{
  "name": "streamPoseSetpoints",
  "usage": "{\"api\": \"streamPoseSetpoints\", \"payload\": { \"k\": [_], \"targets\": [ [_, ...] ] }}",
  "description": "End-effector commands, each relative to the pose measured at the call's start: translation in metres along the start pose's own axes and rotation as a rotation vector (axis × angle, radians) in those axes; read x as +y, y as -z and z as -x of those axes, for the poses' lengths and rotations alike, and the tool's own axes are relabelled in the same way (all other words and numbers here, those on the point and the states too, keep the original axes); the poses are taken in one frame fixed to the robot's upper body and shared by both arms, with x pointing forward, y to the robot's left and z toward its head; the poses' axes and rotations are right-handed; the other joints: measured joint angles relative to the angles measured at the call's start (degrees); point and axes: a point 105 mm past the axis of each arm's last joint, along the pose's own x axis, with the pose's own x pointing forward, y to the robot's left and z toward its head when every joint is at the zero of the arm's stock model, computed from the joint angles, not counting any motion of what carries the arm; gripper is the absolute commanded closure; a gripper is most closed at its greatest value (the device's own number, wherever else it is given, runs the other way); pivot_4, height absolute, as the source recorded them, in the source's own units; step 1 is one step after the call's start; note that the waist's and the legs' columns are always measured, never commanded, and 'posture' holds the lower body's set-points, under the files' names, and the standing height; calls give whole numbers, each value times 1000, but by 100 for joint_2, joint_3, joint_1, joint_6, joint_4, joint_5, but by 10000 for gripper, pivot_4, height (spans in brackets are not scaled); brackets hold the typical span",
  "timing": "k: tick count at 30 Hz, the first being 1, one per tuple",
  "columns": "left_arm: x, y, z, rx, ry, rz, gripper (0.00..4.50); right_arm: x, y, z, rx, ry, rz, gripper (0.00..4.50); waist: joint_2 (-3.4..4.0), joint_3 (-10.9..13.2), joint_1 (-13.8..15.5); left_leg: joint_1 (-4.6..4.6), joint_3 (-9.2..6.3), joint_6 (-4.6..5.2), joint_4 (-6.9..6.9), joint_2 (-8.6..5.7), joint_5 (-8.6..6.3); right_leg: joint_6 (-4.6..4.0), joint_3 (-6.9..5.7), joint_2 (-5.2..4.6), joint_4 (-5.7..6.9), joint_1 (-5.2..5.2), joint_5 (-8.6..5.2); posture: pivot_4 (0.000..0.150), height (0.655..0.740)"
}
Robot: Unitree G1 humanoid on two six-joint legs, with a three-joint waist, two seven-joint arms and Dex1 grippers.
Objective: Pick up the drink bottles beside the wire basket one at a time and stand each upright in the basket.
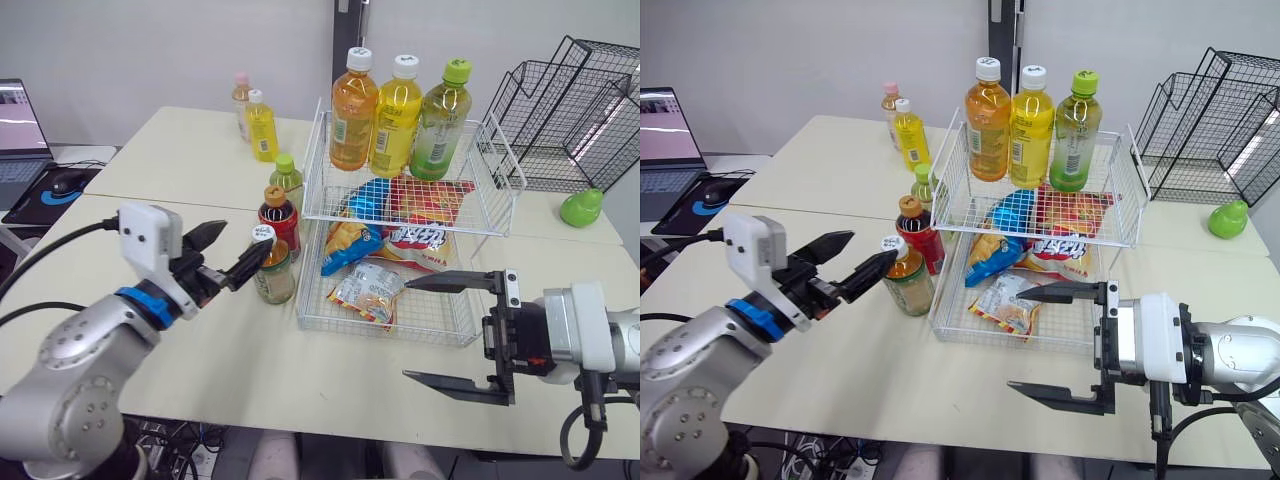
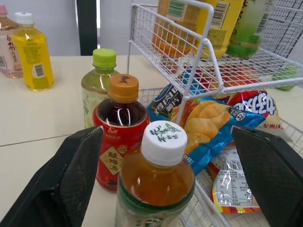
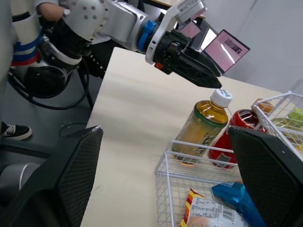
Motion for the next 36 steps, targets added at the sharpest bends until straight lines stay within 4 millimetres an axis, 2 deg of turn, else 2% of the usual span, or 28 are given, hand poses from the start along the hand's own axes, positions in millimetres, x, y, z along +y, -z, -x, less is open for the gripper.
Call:
{"api": "streamPoseSetpoints", "payload": {
  "k": [1,5,13,20,26,29,36],
  "targets": [
    [2,-7,-1,-44,-131,-69,138,-13,-4,5,6,69,32,0,0,0,-1,0,0,0,0,-1,0,0,0,2,-1,0,0,1500,7268],
    [-2,-2,-5,-32,-180,-81,138,-18,-6,7,-4,82,28,0,0,0,-7,0,1,0,-6,0,-1,-6,1,5,-4,-2,-1,1500,7268],
    [-6,5,-21,-16,-258,-71,138,-15,-7,6,1,64,25,0,0,0,-2,-3,1,0,-15,0,-1,-3,1,5,-23,-2,-2,1500,7268],
    [-8,7,-37,-13,-249,-107,138,-14,-9,7,4,54,21,0,1,1,9,-4,3,0,-33,-1,-1,-2,0,5,-50,-1,-2,1500,7268],
    [-13,12,-41,-6,-228,-123,138,-11,-10,8,10,51,16,0,1,1,12,-6,9,-1,-83,-1,-1,-5,1,2,-96,-2,6,1500,7268],
    [-16,13,-42,-2,-220,-127,5169,-10,-10,8,13,51,14,0,1,1,16,-8,7,-2,-93,-2,-2,-7,-3,3,-109,-2,6,1500,7268],
    [-16,16,-39,20,-224,-122,25760,-10,-11,9,10,59,16,0,1,1,14,-9,7,-3,-96,-2,-2,-1,-4,3,-118,0,3,1500,7268]
  ]
}}
